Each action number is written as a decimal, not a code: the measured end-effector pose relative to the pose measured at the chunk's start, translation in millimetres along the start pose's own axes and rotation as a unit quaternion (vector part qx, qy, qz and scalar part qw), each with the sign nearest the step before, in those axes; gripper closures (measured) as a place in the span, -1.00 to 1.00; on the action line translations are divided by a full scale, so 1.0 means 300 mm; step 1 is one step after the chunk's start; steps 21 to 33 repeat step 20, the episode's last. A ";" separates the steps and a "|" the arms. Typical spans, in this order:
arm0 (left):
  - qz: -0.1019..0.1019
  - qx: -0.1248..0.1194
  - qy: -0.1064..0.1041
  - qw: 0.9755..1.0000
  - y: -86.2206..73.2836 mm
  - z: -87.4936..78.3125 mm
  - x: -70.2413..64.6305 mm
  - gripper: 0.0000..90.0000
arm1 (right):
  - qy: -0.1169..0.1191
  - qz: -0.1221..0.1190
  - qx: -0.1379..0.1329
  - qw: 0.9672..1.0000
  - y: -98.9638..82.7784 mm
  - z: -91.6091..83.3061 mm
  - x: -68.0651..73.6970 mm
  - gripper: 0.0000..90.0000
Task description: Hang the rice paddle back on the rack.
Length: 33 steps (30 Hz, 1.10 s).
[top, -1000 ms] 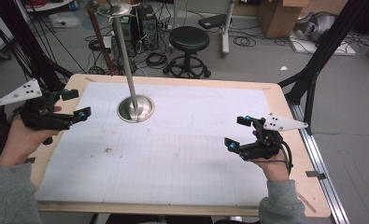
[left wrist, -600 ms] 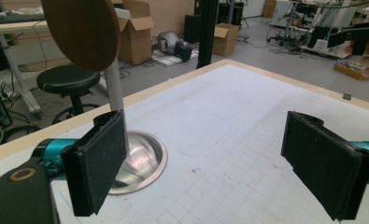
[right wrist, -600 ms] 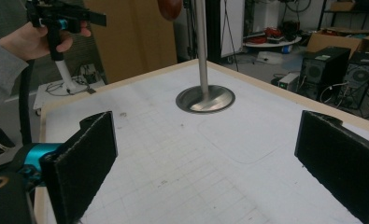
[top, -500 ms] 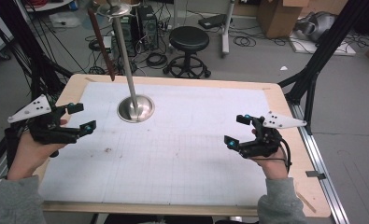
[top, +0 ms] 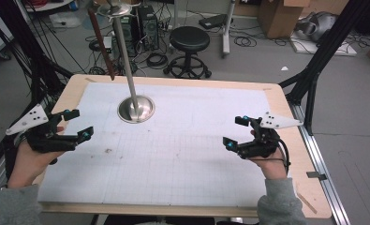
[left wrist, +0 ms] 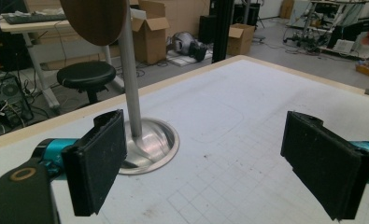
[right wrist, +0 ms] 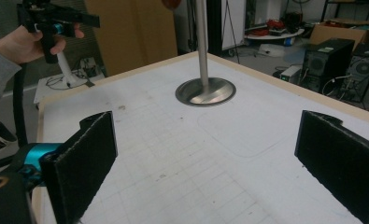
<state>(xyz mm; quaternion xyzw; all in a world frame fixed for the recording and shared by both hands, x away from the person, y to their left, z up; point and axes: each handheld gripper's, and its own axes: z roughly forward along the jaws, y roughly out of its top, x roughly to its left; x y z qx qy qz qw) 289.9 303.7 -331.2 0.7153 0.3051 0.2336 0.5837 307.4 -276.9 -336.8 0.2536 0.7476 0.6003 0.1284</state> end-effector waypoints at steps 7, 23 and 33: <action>-0.004 0.009 0.007 1.000 -0.020 -0.004 0.013 -0.67 | -0.013 0.013 -0.015 1.000 -0.015 -0.027 -0.023 -0.91; -0.018 0.021 0.021 0.999 -0.050 0.023 0.021 -0.68 | -0.039 0.045 -0.015 0.998 -0.068 -0.040 -0.071 -0.91; -0.018 0.021 0.021 0.999 -0.050 0.023 0.021 -0.68 | -0.039 0.045 -0.015 0.998 -0.068 -0.040 -0.071 -0.91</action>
